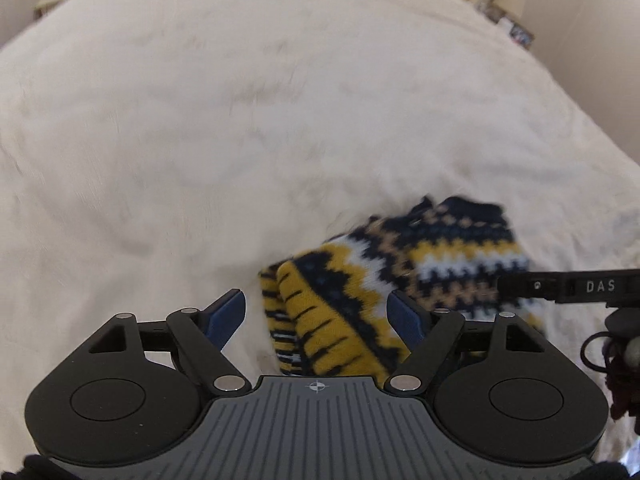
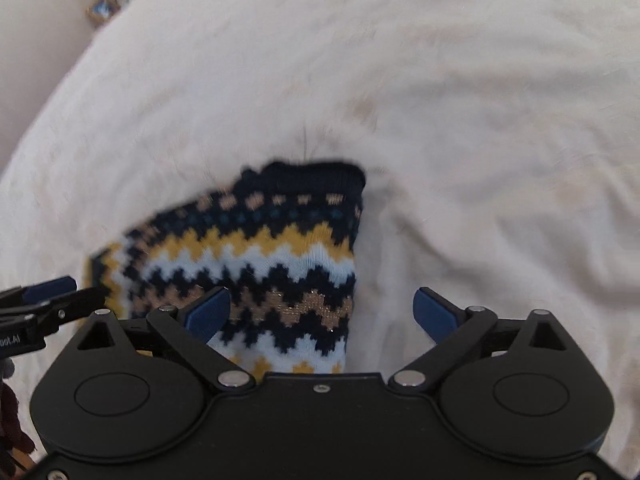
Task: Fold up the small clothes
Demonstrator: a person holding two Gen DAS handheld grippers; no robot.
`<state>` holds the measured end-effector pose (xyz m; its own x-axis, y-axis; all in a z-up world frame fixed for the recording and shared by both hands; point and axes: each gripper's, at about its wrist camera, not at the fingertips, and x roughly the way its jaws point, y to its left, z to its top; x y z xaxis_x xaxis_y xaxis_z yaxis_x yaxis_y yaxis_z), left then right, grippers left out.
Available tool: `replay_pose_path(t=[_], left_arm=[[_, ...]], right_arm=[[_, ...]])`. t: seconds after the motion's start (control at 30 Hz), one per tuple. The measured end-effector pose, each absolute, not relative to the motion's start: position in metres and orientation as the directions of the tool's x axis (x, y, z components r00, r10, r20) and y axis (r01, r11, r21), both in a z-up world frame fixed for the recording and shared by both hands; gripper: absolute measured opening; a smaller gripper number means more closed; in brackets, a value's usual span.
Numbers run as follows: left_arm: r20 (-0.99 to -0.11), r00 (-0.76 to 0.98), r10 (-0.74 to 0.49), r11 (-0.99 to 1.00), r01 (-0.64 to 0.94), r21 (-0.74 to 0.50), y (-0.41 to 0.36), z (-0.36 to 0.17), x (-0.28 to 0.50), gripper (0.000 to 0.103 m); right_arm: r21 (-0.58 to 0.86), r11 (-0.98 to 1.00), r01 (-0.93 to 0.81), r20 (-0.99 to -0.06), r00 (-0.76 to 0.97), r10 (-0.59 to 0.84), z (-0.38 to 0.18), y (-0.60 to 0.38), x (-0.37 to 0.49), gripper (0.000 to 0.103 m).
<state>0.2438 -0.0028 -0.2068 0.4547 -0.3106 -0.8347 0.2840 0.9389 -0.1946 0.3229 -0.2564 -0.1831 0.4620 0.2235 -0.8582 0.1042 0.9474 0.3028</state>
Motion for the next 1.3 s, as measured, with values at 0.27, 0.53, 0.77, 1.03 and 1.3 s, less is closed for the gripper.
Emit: replay_pose_path(t=[0.27, 0.53, 0.77, 1.03, 1.3], left_arm=[[-0.895, 0.376, -0.241, 0.922, 0.376, -0.090, -0.019, -0.245, 0.221, 0.080], [-0.871, 0.398, -0.288, 0.927, 0.345, -0.149, -0.008, -0.213, 0.210, 0.078], [-0.860, 0.419, -0.292, 0.930, 0.335, -0.152, -0.009, -0.185, 0.186, 0.078], [-0.860, 0.456, -0.231, 0.957, 0.265, -0.117, -0.014, -0.165, 0.151, 0.077], [-0.843, 0.528, -0.102, 0.988, 0.150, -0.026, -0.019, -0.134, 0.109, 0.076]], right_arm=[[0.218, 0.972, 0.090, -0.913, 0.371, 0.170, -0.193, -0.238, 0.291, 0.098], [0.247, 0.963, 0.109, -0.843, 0.514, 0.158, -0.155, -0.231, 0.260, 0.101], [0.209, 0.969, 0.129, -0.802, 0.590, 0.095, -0.116, -0.215, 0.225, 0.102], [0.204, 0.975, 0.092, -0.773, 0.627, 0.103, -0.099, -0.200, 0.191, 0.102], [0.225, 0.973, 0.059, -0.746, 0.653, 0.133, -0.080, -0.199, 0.153, 0.102]])
